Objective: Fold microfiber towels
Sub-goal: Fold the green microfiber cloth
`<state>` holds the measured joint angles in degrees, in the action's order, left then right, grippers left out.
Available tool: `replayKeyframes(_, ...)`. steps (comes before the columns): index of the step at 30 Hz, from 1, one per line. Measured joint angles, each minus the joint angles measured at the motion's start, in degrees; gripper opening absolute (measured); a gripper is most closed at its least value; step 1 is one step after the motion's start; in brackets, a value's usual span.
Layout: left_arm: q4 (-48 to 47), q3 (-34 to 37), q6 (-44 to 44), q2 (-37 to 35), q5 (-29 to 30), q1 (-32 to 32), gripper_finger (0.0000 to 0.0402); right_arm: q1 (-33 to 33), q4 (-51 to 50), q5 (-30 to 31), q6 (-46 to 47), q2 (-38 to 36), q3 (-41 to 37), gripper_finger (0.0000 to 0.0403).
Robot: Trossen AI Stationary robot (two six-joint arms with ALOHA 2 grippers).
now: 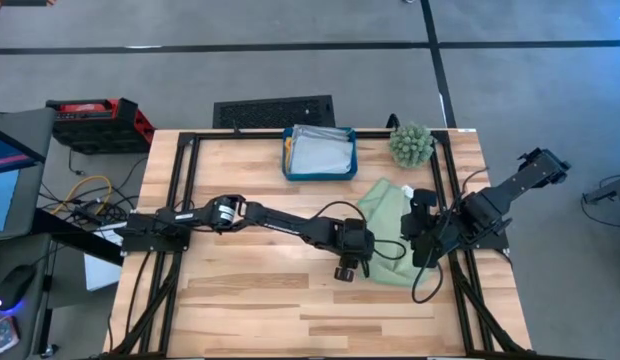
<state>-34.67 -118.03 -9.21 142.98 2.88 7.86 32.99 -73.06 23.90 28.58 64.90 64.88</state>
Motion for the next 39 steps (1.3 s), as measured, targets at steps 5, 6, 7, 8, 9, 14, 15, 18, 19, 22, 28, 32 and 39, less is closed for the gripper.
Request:
replayKeyframes(5, -13.9, -4.5, 4.2, 0.2, 0.0, 0.2, 0.0153, 0.0, 0.0, 0.0, 0.0, 0.0, 0.0, 0.0221)
replayKeyframes(6, -16.2, -5.1, 4.9, 0.2, 0.0, 0.4, 0.0153, 0.0, 0.0, 0.0, 0.0, 0.0, 0.0, 0.0221)
replayKeyframes(7, -18.4, -5.5, 5.6, 0.2, 0.0, 0.5, 0.0153, 0.0, 0.0, 0.0, 0.0, 0.0, 0.0, 0.0221)
replayKeyframes(8, -21.3, -5.9, 6.6, 0.2, -0.3, 0.6, 0.0153, 0.0, 0.0, 0.0, 0.1, 0.0, 0.0, 0.0221)
replayKeyframes(9, -24.5, -6.4, 7.6, 0.2, -0.8, 0.7, 0.0153, 0.0, 0.0, 0.0, 0.2, 0.0, 0.0, 0.0221)
replayKeyframes(14, -38.4, -7.1, 14.2, 0.3, -2.6, 1.3, 0.0153, 0.0, 0.1, 0.0, 2.6, 0.0, 0.0, 0.0221)
replayKeyframes(15, -40.8, -7.1, 15.4, 0.3, -2.6, 1.5, 0.0153, 0.1, 0.1, 0.0, 2.9, 0.0, 0.0, 0.0221)
replayKeyframes(18, -47.3, -7.0, 18.6, 0.4, -2.6, 2.3, 0.0153, 0.4, 0.5, 0.0, 3.0, 0.0, 0.0, 0.0221)
replayKeyframes(19, -49.1, -6.9, 19.4, 0.5, -2.6, 2.6, 0.0153, 0.5, 0.8, 0.0, 3.0, 0.0, 0.0, 0.0221)
replayKeyframes(22, -52.5, -6.8, 20.9, 0.7, -2.3, 3.7, 0.0153, 1.0, 2.4, 0.0, 3.0, 0.0, 0.0, 0.0221)
replayKeyframes(28, -52.4, -6.9, 21.5, 0.5, 2.3, 6.0, 0.0153, 1.9, 3.0, 0.1, 3.0, 0.0, 0.0, 0.0221)
replayKeyframes(32, -53.3, -9.6, 21.9, -0.3, 4.5, 7.6, 0.0153, 1.9, 3.0, 0.2, 2.9, 0.0, 0.0, 0.0221)
replayKeyframes(39, -55.3, -13.3, 23.1, -4.1, 6.6, 9.1, 0.0153, 1.9, 3.5, 3.7, 2.9, 0.0, 0.0, 0.0221)
